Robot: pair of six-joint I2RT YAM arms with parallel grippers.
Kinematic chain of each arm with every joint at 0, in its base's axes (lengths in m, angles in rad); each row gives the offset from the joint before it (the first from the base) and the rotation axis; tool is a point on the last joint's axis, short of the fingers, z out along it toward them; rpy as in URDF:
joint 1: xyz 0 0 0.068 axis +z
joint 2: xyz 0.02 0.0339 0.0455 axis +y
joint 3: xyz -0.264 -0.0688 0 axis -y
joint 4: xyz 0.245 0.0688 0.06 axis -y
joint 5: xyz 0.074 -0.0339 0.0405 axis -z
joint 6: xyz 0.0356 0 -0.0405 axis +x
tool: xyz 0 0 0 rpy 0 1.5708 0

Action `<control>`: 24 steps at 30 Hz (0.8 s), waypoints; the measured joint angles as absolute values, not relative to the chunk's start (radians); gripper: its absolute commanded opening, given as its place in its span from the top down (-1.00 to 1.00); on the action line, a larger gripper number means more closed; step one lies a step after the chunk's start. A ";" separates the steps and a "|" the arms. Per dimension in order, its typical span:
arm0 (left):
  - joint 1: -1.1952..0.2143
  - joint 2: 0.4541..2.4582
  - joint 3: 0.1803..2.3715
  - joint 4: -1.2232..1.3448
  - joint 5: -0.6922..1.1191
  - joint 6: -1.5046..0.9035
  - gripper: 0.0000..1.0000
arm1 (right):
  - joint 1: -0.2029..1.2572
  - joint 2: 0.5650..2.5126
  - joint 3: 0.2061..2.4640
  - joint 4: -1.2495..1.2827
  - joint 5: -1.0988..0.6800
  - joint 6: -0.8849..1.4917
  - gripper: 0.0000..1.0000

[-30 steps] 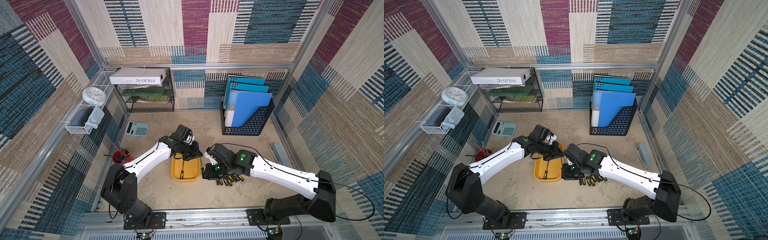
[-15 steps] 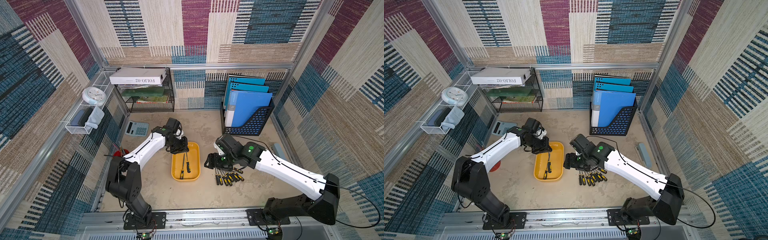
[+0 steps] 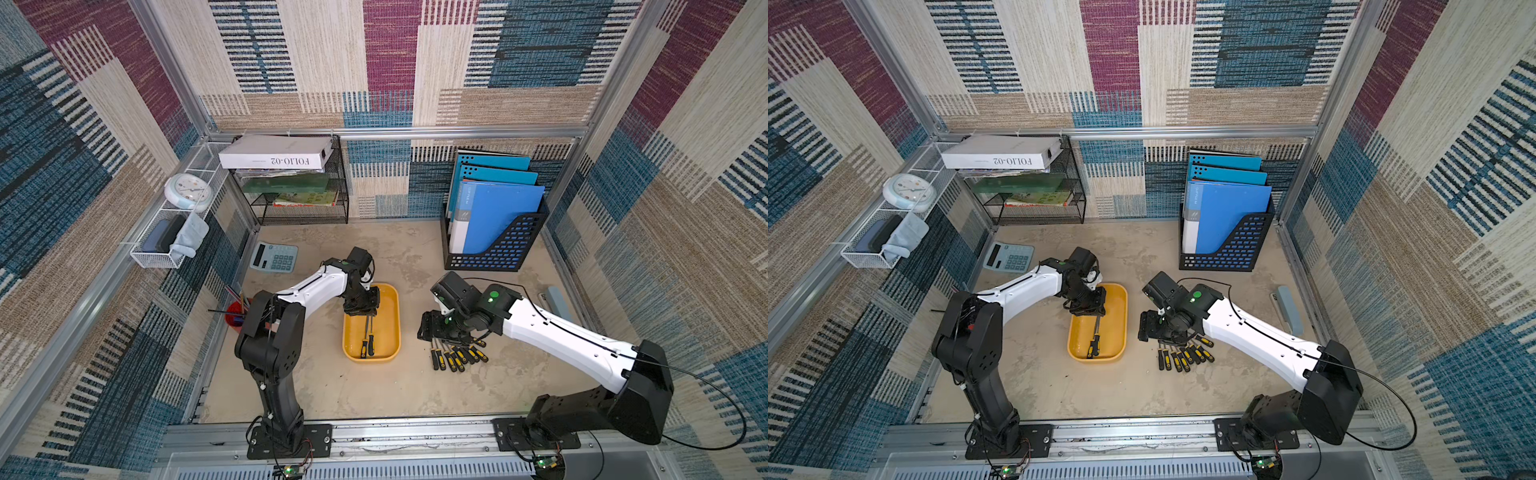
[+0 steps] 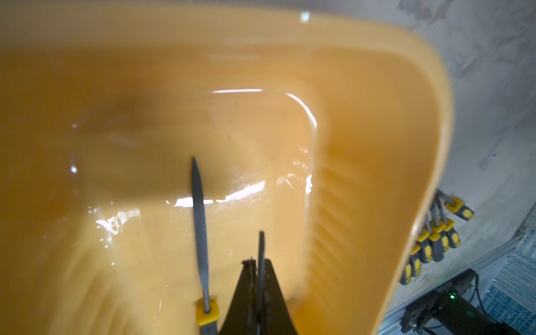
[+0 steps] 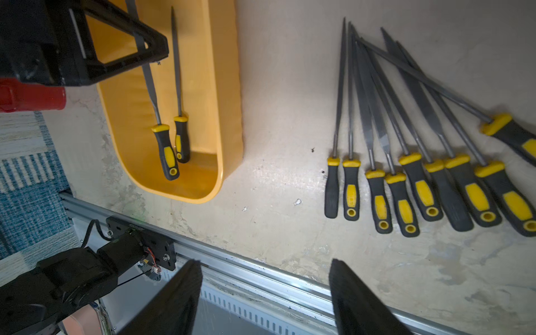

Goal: Put the file tool into the storage box
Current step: Place the file tool in the storage box.

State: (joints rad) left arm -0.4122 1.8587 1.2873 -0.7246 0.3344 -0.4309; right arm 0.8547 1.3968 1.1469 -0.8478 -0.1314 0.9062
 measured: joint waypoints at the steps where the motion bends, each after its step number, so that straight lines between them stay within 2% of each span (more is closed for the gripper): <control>1: -0.415 1.866 1.275 -0.716 0.327 -0.432 1.00 | 0.852 1.402 1.138 -0.847 -0.130 0.906 -0.47; 7: -0.421 1.868 1.228 -0.665 0.302 -0.442 0.98 | 0.850 1.470 1.116 -0.869 -0.122 0.890 -0.42; 10: -0.422 1.868 1.221 -0.650 0.301 -0.442 0.60 | 0.850 1.497 1.108 -0.873 -0.124 0.874 -0.39; 13: -0.423 1.867 1.208 -0.651 0.302 -0.453 0.39 | 0.850 1.516 1.098 -0.876 -0.124 0.861 -0.33; 24: -0.423 1.781 1.224 -0.702 0.318 -0.472 0.36 | 0.905 1.600 1.084 -0.857 -0.144 0.844 0.03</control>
